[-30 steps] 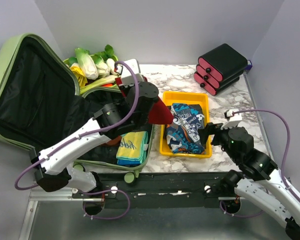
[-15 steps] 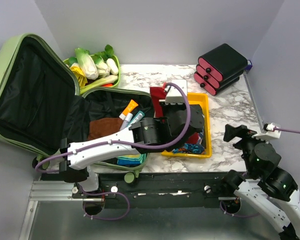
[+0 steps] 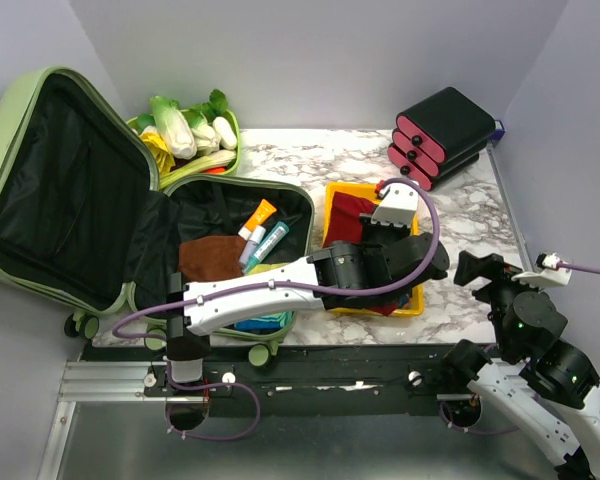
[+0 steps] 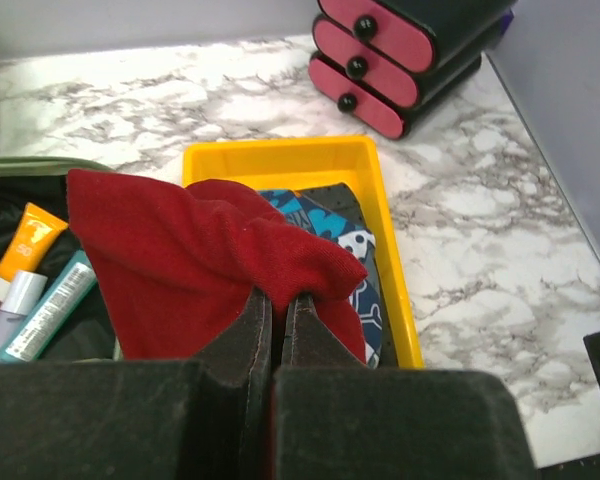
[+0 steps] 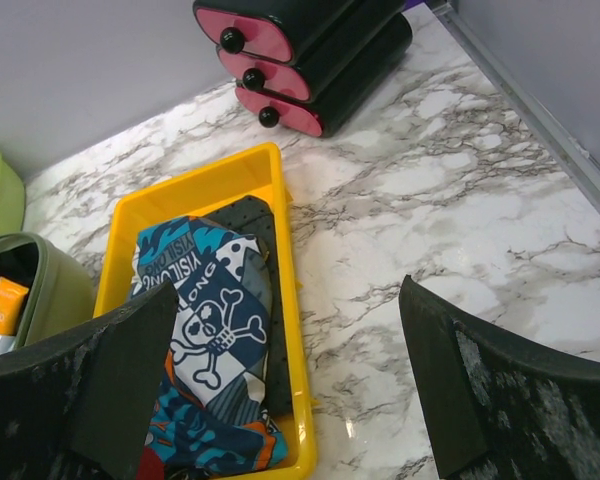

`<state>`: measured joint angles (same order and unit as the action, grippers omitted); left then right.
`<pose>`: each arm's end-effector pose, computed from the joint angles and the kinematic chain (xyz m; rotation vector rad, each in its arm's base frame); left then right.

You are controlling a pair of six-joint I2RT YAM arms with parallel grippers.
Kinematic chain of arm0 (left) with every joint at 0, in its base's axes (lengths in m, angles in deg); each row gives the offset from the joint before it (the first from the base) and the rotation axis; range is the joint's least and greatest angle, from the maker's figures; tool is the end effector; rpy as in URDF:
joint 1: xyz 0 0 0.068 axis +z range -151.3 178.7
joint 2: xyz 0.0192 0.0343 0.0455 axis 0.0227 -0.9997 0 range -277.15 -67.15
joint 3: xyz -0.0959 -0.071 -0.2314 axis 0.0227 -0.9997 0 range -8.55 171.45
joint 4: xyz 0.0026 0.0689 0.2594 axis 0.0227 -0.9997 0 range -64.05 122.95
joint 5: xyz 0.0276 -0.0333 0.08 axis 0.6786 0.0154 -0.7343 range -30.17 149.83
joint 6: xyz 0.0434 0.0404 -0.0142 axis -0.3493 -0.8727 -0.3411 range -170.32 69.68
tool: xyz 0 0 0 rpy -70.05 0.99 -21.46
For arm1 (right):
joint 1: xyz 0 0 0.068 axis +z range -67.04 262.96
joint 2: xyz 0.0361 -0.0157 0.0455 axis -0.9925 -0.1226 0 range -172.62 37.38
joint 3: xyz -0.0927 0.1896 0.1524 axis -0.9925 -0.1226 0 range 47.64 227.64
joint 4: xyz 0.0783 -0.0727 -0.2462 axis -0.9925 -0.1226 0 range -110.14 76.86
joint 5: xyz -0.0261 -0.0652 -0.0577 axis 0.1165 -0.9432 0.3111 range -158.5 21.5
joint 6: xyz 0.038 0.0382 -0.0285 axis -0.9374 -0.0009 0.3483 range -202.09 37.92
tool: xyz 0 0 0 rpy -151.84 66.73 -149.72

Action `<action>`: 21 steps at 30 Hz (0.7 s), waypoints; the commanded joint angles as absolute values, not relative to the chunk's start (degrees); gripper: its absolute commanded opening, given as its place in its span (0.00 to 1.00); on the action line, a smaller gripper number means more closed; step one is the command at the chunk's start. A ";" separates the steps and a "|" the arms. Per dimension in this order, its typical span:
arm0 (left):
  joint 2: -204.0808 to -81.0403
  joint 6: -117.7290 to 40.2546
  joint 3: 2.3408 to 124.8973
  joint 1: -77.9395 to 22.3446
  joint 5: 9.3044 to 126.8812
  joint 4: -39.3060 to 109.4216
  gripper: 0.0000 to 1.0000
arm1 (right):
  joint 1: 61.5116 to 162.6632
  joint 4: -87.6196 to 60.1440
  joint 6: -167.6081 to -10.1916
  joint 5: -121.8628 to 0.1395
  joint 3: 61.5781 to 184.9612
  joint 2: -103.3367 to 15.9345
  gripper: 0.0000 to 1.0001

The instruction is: Open, take out, and arrange the luggage

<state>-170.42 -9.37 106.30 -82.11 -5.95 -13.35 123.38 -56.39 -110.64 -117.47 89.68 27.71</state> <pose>0.1031 -0.3774 0.4146 0.0387 1.8131 -0.2452 0.0645 0.0098 0.3219 0.4302 1.6417 0.1468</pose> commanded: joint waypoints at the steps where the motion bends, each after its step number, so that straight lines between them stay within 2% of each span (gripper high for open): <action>1: -173.76 -8.32 106.93 -80.40 2.94 -12.04 0.00 | 123.22 -57.35 -112.49 -120.62 90.09 28.15 1.00; 12: -187.37 -11.73 114.31 -71.00 11.92 -9.76 0.00 | 123.39 -57.44 -113.20 -121.24 89.39 26.48 1.00; 20: -195.82 -15.68 120.03 -64.85 13.60 -6.60 0.00 | 123.30 -59.46 -115.31 -122.12 88.59 26.39 1.00; 21: -197.13 -15.86 120.64 -64.58 13.60 -6.25 0.03 | 123.30 -59.46 -115.39 -122.20 88.59 26.22 1.00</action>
